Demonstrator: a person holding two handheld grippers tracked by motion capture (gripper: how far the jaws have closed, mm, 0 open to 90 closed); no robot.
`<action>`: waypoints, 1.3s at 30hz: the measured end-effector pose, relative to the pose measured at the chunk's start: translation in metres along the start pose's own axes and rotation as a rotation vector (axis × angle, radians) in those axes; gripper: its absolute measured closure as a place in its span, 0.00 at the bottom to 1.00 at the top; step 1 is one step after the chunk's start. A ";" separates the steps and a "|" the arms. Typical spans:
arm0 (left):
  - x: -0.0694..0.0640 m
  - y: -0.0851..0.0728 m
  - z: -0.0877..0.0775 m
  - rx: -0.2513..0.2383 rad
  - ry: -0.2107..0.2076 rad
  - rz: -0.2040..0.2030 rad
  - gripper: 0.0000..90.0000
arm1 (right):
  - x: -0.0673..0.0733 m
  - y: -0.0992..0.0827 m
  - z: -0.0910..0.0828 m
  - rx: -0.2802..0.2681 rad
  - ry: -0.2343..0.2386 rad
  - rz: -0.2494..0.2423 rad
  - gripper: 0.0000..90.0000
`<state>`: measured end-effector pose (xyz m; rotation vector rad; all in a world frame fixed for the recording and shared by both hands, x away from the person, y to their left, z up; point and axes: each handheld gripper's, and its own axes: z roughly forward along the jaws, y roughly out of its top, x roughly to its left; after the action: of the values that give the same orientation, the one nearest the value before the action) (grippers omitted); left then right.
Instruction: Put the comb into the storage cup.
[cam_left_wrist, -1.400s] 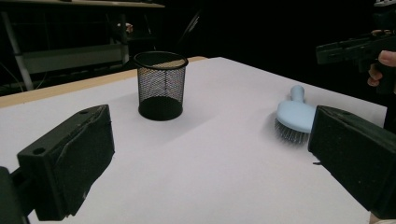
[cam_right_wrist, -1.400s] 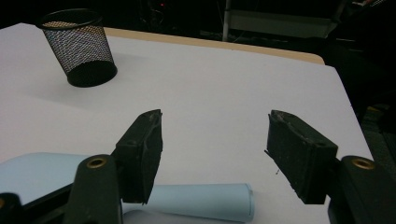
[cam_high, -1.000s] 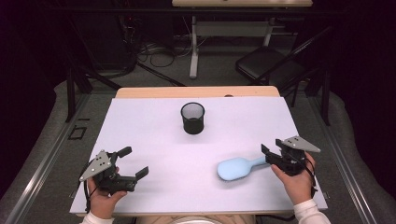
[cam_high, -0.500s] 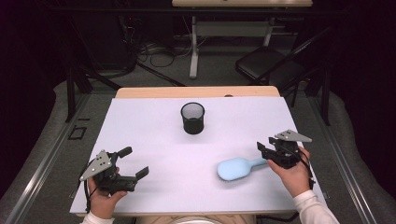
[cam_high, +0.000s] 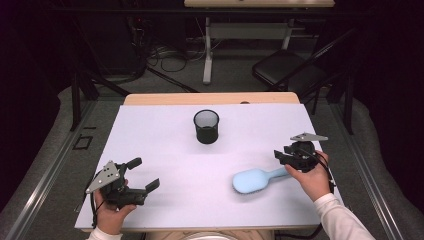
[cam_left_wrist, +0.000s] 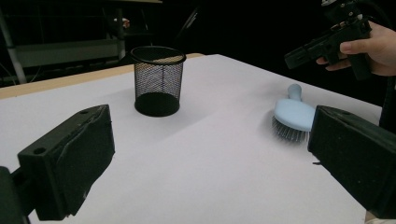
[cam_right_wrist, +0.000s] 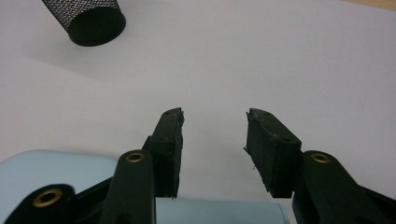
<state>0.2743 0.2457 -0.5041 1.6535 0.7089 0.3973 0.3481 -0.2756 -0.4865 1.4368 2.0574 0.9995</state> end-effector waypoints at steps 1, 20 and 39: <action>0.000 0.000 0.000 0.000 0.000 0.000 0.01 | -0.001 0.001 0.000 0.002 -0.002 0.003 0.64; 0.001 -0.001 0.000 0.008 -0.007 -0.006 0.01 | -0.012 0.003 0.011 0.118 -0.044 0.055 0.83; 0.001 -0.001 0.001 0.014 -0.007 -0.008 0.01 | -0.016 0.001 0.023 0.189 -0.068 0.057 0.97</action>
<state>0.2751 0.2456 -0.5056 1.6639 0.7141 0.3810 0.3706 -0.2837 -0.5009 1.6084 2.1188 0.7822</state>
